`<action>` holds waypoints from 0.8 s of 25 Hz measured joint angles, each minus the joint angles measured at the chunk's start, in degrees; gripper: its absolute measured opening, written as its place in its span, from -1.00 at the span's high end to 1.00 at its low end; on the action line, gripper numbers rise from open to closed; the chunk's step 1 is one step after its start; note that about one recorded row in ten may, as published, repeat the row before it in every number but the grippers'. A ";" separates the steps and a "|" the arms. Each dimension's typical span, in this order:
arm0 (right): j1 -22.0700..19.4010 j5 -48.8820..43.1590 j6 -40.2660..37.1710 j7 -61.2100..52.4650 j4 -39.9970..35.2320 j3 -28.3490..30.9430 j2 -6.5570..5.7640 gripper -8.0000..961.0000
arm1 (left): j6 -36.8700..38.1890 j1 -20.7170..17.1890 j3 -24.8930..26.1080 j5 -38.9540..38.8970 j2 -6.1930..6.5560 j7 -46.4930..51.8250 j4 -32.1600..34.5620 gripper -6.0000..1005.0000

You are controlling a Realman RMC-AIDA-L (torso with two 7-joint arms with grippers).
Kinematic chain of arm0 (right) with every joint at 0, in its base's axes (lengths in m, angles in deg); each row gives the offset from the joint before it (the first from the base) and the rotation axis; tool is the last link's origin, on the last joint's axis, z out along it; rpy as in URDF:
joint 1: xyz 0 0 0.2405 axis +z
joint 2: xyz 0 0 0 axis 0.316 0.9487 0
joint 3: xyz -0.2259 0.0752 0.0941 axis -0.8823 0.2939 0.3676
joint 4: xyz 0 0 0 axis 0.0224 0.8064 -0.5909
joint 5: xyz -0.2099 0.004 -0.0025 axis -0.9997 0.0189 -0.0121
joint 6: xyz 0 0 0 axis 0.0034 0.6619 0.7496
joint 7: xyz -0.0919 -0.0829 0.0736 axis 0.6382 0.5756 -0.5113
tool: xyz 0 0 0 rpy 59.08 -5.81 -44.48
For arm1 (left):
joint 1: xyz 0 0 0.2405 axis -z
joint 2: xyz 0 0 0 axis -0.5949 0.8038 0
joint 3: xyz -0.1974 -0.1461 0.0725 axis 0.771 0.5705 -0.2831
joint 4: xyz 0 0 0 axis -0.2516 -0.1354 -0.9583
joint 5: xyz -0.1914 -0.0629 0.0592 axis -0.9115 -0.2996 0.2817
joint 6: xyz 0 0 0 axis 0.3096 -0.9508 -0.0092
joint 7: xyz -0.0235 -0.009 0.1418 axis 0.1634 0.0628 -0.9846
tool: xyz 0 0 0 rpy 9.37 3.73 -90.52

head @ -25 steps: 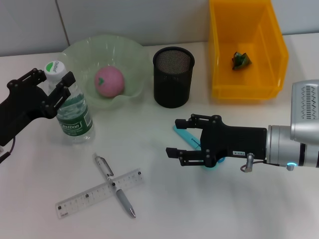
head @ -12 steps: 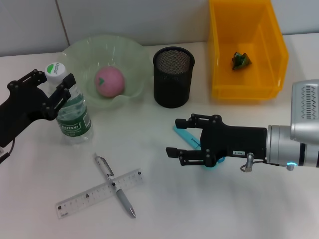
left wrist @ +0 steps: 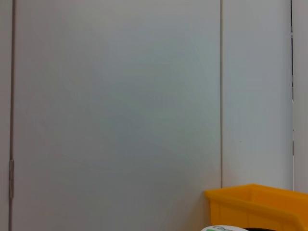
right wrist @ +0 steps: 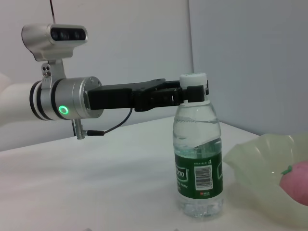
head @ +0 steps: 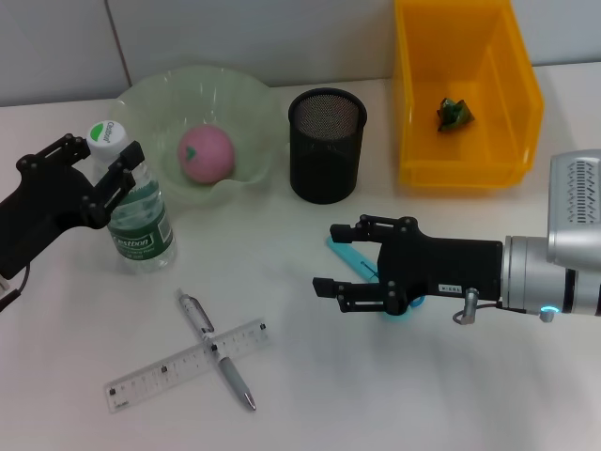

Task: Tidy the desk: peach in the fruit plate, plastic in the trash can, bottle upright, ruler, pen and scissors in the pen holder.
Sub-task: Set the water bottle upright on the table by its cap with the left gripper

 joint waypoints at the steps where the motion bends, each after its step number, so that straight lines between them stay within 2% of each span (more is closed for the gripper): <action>1: 0.00 0.00 0.00 -0.02 0.00 0.00 0.00 -0.60 | 0.00 0.00 0.00 0.00 0.00 0.00 0.00 0.13; 11: 0.13 0.00 0.00 -0.21 0.00 0.00 0.00 -0.60 | -0.28 0.27 -0.54 0.13 0.09 0.05 -0.01 0.13; 20: 0.27 0.00 -0.10 -0.27 0.00 0.00 -0.01 -0.60 | -0.29 0.27 -0.53 0.11 0.09 0.08 0.06 0.00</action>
